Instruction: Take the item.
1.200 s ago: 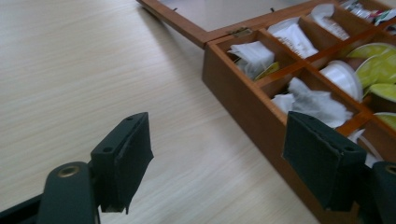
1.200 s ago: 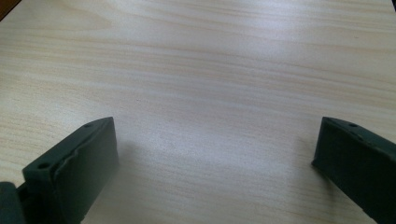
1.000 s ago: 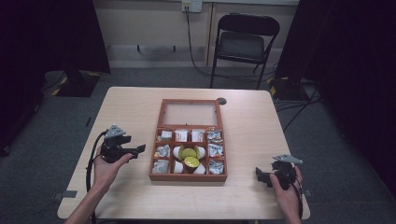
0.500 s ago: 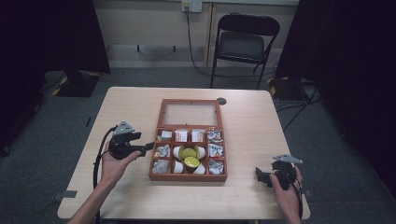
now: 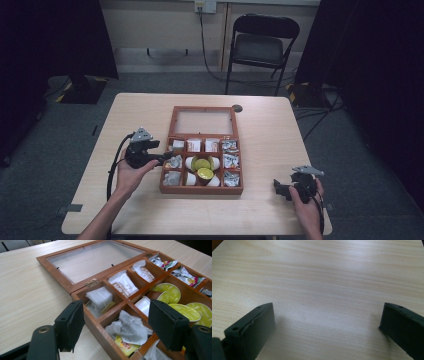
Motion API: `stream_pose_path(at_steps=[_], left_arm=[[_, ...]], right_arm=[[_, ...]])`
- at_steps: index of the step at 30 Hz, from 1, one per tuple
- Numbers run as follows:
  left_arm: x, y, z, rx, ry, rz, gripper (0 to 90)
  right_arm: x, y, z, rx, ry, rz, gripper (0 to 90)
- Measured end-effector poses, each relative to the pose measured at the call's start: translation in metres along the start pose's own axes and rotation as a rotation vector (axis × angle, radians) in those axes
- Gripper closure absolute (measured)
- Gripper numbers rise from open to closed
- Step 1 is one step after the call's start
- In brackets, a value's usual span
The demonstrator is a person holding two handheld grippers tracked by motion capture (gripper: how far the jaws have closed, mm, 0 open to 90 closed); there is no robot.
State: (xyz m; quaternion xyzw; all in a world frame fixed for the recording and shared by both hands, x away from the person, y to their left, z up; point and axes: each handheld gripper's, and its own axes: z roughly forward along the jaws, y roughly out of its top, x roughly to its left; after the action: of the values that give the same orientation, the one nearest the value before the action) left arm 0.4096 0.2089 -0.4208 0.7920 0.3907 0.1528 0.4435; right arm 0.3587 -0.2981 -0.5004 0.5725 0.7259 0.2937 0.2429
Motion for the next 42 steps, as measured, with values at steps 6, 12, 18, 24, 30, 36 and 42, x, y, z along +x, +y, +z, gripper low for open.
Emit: stream_pose_path(at_steps=[6,12,18,24,30,36,42], left_arm=[[-0.013,0.007,0.007,-0.013,-0.008,0.044,29.8],[-0.019,0.015,0.018,-0.012,-0.052,0.03,31.4],[-0.029,0.023,0.031,-0.015,-0.107,0.044,32.1],[-0.036,0.023,0.042,-0.005,-0.157,0.039,29.7],[-0.046,0.022,0.05,0.021,-0.182,0.085,33.1],[-0.055,0.018,0.056,0.047,-0.207,0.106,34.3],[-0.066,0.017,0.06,0.064,-0.263,0.128,37.4]], right_arm=[[0.0,0.0,0.0,0.0,0.0,0.0,0.0],[0.0,0.0,0.0,0.0,0.0,0.0,0.0],[0.0,0.0,0.0,0.0,0.0,0.0,0.0],[0.0,0.0,0.0,0.0,0.0,0.0,0.0],[0.0,0.0,0.0,0.0,0.0,0.0,0.0],[0.0,0.0,0.0,0.0,0.001,0.0,0.0],[0.0,0.0,0.0,0.0,0.001,0.0,0.0]])
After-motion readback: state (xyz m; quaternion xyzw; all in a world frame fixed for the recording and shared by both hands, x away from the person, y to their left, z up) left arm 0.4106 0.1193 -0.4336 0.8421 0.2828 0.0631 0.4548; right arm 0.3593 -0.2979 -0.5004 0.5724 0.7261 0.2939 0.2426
